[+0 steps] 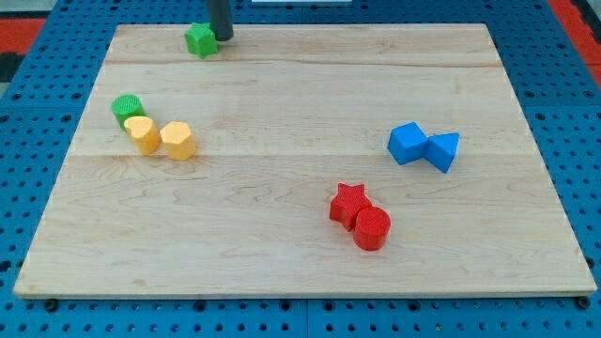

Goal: Push the yellow heart to the bottom right of the green star

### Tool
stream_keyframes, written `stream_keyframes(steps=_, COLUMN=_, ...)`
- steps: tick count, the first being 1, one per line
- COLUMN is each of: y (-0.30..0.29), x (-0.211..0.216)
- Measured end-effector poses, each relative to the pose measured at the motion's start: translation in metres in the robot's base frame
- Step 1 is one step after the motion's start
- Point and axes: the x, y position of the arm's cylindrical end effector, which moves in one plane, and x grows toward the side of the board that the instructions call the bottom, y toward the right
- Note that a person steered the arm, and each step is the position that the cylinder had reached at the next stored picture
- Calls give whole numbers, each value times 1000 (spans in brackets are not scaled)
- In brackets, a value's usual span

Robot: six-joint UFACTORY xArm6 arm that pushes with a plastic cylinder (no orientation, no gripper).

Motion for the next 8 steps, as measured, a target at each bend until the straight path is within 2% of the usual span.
stream_keyframes(steps=2, y=-68, x=-3)
stream_keyframes(steps=3, y=-41, x=19)
stream_keyframes(steps=4, y=-22, x=59)
stream_keyframes(steps=5, y=-52, x=87)
stream_keyframes(steps=6, y=-95, x=88)
stream_keyframes(steps=7, y=-140, x=112)
stream_keyframes(steps=8, y=-158, x=158)
